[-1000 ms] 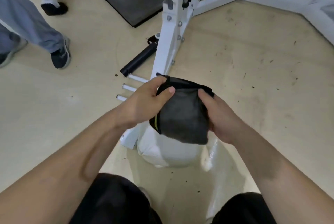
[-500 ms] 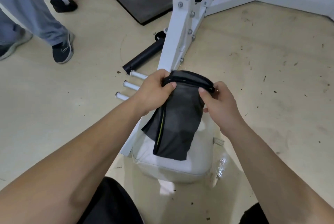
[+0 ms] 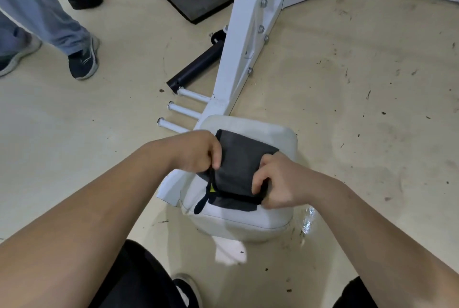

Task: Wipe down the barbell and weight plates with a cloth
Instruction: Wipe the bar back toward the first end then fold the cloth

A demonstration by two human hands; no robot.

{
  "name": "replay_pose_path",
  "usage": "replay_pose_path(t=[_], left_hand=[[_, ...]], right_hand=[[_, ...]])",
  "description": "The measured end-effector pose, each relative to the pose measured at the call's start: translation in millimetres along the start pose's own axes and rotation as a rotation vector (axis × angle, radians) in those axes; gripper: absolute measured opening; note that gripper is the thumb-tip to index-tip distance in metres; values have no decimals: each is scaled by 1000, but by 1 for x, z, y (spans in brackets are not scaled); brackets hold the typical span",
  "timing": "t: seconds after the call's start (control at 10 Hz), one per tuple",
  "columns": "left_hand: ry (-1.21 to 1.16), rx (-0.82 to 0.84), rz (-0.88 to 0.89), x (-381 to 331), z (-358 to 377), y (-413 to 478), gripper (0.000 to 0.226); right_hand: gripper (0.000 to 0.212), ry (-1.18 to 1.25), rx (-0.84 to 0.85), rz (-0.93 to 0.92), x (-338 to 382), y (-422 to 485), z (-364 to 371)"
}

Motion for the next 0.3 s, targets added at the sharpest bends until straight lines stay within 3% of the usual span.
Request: replay_pose_path(t=[0.1,0.2,0.3], left_hand=[[12,-218,-55,0,-7,7,19],[-4,-95,-146,0,12,13,51],[91,-192,-112,-11,8,14,36]], right_hand=[[13,147,-113,76,0,-2,-14],[18,237,-207,170,-7,-3,-15],[10,281,-201,148,-3,-7,-17]])
Point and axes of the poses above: each hand's wrist, its own y-axis towards the middle knuckle, its own z-axis out of the palm, x = y × z, the point moved 4 cm from there along y, towards the middle knuckle
